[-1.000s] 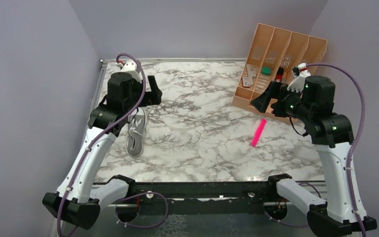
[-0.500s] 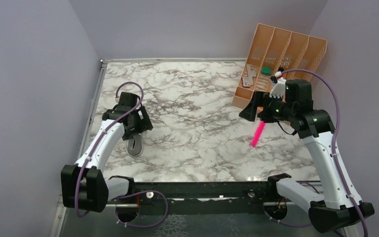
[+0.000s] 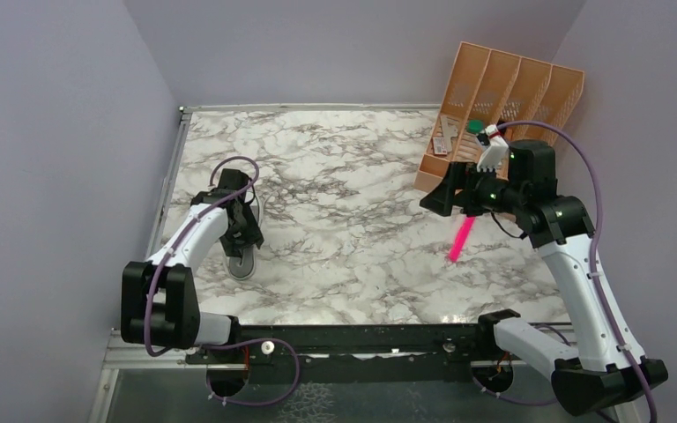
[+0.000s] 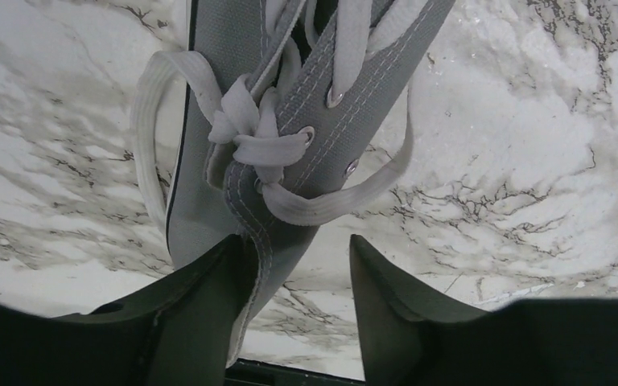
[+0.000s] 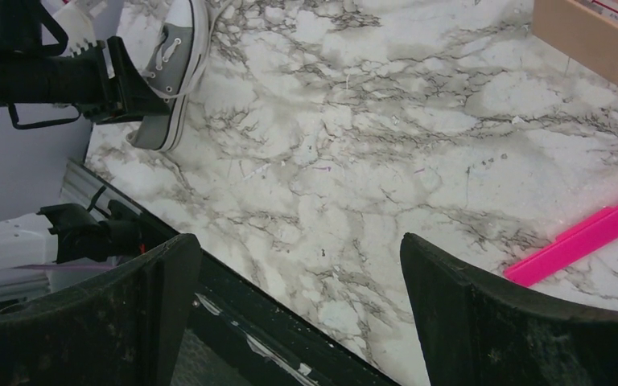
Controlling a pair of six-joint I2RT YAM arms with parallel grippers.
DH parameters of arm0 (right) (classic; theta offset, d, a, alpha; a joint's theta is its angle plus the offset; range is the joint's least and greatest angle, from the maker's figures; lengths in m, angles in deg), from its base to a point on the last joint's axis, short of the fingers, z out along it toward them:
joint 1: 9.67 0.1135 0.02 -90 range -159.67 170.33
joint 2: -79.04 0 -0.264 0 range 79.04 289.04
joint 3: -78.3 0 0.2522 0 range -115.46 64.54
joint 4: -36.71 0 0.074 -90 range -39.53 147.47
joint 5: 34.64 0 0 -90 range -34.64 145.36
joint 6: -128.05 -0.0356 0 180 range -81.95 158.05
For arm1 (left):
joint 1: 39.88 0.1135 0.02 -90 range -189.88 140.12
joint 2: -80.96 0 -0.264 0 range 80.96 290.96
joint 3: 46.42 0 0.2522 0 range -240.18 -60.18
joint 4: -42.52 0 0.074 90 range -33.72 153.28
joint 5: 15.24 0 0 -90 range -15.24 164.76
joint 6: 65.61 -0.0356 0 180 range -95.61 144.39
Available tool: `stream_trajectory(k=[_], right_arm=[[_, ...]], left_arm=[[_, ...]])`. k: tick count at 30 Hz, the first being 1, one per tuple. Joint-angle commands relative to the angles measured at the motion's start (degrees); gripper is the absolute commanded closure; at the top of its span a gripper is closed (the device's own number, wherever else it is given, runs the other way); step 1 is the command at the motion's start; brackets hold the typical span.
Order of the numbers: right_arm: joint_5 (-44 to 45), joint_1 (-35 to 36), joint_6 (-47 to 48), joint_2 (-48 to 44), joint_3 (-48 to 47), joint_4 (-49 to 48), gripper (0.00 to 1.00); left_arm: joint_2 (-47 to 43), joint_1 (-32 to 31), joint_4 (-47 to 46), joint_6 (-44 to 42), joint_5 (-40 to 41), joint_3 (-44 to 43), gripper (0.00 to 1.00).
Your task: Tie the shoes
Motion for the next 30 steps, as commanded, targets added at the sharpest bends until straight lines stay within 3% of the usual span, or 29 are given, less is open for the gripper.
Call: stream_trajectory(k=[1, 3, 7, 12, 21, 27, 30], right_arm=[[-2.29, 0.40, 0.85, -0.71, 0.53, -3.57, 0.00], [-2.51, 0.43, 0.80, -0.66, 0.94, -4.02, 0.00], [-2.59, 0.46, 0.65, 0.18, 1.65, -4.34, 0.00], [-3.45, 0.47, 0.70, 1.82, 2.68, -5.04, 0.00], [-5.89, 0.45, -0.35, 10.60, 4.70, -4.77, 0.00], [-12.26, 0.54, -2.62, 21.32, 5.19, -7.66, 0.10], [-15.40, 1.47, -6.78, 27.29, 4.74, -12.27, 0.14]], left_arm=[[1.32, 0.43, -1.21, -1.23, 0.09, 0.14, 0.53], [1.82, 0.42, -1.53, -1.78, -0.65, 0.03, 0.58], [2.15, -0.17, -2.02, -2.53, -3.87, -0.54, 0.79], [2.20, -4.57, -2.83, -1.43, -7.28, -1.79, 0.95], [5.14, -21.31, -9.35, 6.25, -13.80, -3.95, 0.99], [9.38, -30.95, -14.02, 6.33, -15.41, -6.43, 1.00], [8.37, -32.61, -14.39, 6.37, -15.10, -6.16, 1.00]])
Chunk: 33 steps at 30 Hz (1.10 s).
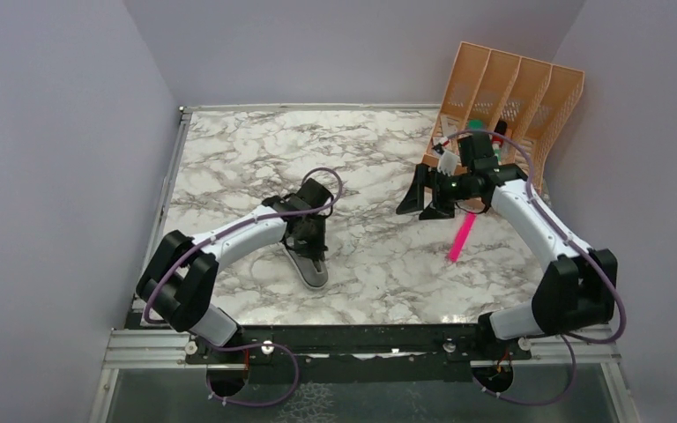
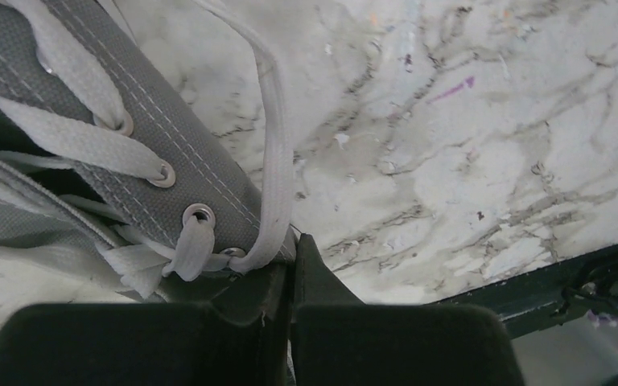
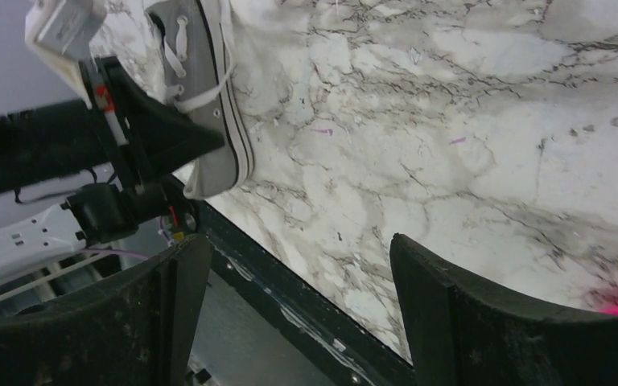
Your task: Tie the shoes
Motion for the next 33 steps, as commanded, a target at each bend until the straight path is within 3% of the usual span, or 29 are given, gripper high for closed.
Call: stream_trajectory(k=[1, 6, 15, 21, 23, 28, 33], right_arm=[[-7.46, 2.11, -6.25, 7.16, -0.12, -8.47, 0.15], [-3.83, 10.46, -11.12, 19.52, -7.46, -12.22, 0.19], [5.40, 24.42, -18.08, 39.44, -25.19, -11.99, 0.25], [21.44, 27.46, -27.79, 47.10, -33.06, -5.17, 0.29], [25.54, 28.05, -30.34, 48.92, -35.14, -2.89, 0.36], [31.76, 28.39, -34.75, 51.21, -37.53, -1.99, 0.46], [37.30, 30.05, -34.58, 58.11, -48.95, 5.40, 0.47]], left_arm=[[-2.60, -2.59, -3.59, 1.77, -2.94, -0.25, 1.00], [-13.17, -1.61, 0.13, 7.93, 4.71, 6.06, 1.00], [-24.07, 1.12, 2.39, 15.32, 4.57, 15.15, 1.00], [-23.85, 1.23, -0.29, 16.89, 4.68, 15.87, 1.00], [-23.30, 1.23, -0.31, 16.88, 5.23, 14.88, 1.00], [-24.23, 1.23, -0.56, 18.10, 6.68, 14.77, 1.00], [-23.86, 1.23, -2.56, 18.71, 6.06, 15.53, 1.00]])
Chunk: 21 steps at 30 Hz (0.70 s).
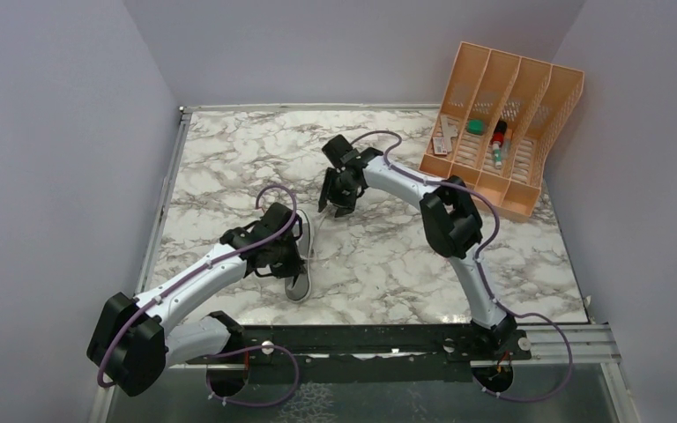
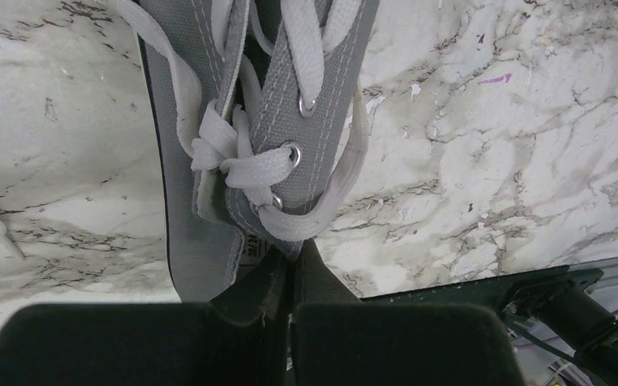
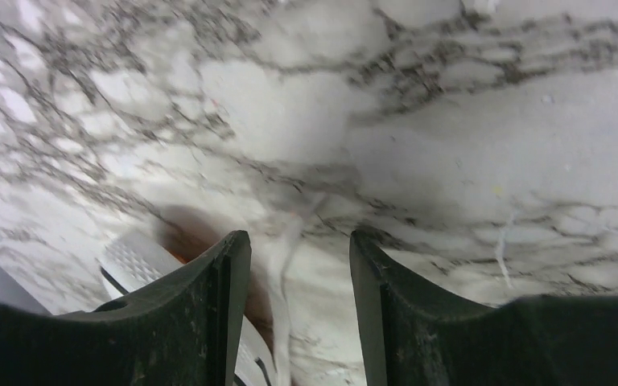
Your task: Tie the shoes
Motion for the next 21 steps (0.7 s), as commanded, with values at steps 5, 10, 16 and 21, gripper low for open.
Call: stream_trajectory(k=[5, 10, 16, 21], right_arm=[[19.22, 5.58, -2.53, 9.93, -11.87, 13.29, 0.46], [24.82, 8.55, -1.94, 13.42, -13.85, 16.01, 0.50], [26.97, 9.52, -2.06, 15.47, -14.00, 18.33, 0.72], [27.36, 7.49, -0.56, 7.78, -6.38, 13.92, 0.99]], left_arm=[[1.22, 0.24, -4.66, 1.07, 2.43, -2.04, 1.00], [2.85, 0.24, -5.46, 0.00, 2.65, -2.94, 1.00], [3.83, 0.24, -7.10, -1.45, 1.60, -2.18, 1.00], [6.66, -0.18, -11.12, -6.08, -3.04, -3.14, 1.00]])
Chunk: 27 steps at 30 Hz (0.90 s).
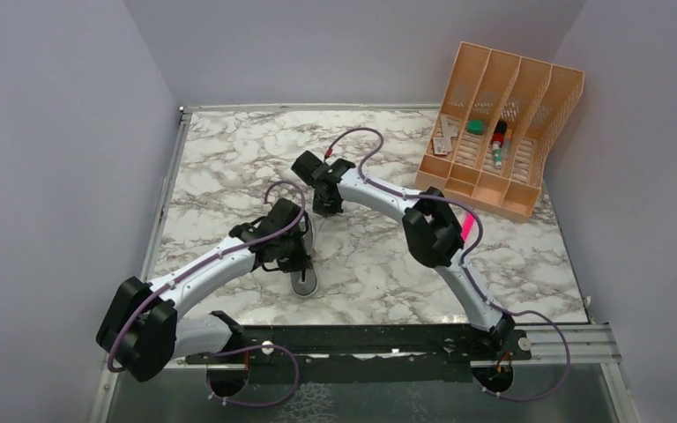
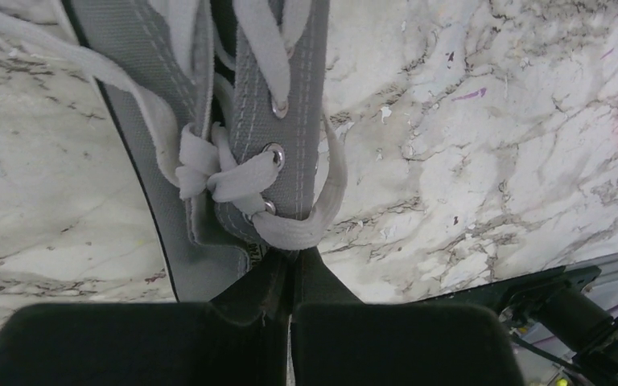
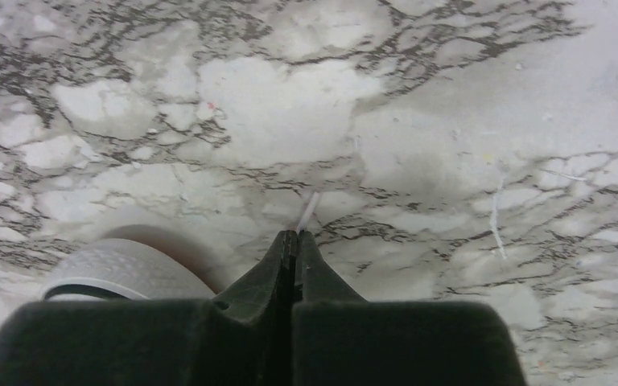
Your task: Tie the shoes
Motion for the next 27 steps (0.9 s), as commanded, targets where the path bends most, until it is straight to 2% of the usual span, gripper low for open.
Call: stream_trajectory(k=[1, 4, 8, 9, 14, 17, 24, 25, 27], right_arm=[[0.82, -2.47, 1.21, -3.73, 12.01, 0.28, 0.99], [-2.09, -7.43, 3.97, -17.48, 27.28, -8.98, 0.99], [-8.14, -14.82, 12.20, -37.63, 49.17, -23.61, 0.99], [-8.58, -15.81, 13.94, -42.30, 51.64, -25.32, 0.99], [-6.66, -19.37, 16.15, -51.28, 57.58, -24.74, 0.99], [-6.88, -21.86, 16.58, -53.51, 58.96, -23.36, 0.99], [-7.29, -24.47, 19.00, -56.86, 57.55, -20.67, 0.99], [-8.48, -24.47, 19.81, -57.34, 57.27, -20.70, 0.99], [-11.75, -24.47, 22.47, -57.96, 57.15, -21.80, 0.99]], left_arm=[[3.19, -0.69, -6.27, -5.47, -2.98, -2.98, 1.00], [8.06, -2.15, -7.77, -8.17, -5.03, -6.56, 1.00], [15.11, -4.60, -8.70, -10.76, -5.17, -13.19, 1.00], [17.40, -5.02, -9.33, -11.11, -5.57, -15.09, 1.00], [26.32, -8.96, -11.26, -12.54, -7.23, -22.47, 1.00], [29.84, -11.64, -10.98, -14.06, -8.42, -25.60, 1.00], [26.30, -12.19, -8.04, -19.24, -8.36, -22.51, 0.99], [24.61, -12.20, -7.38, -20.45, -7.65, -21.15, 0.90], [20.69, -11.86, -5.22, -22.46, -5.83, -19.31, 0.65]])
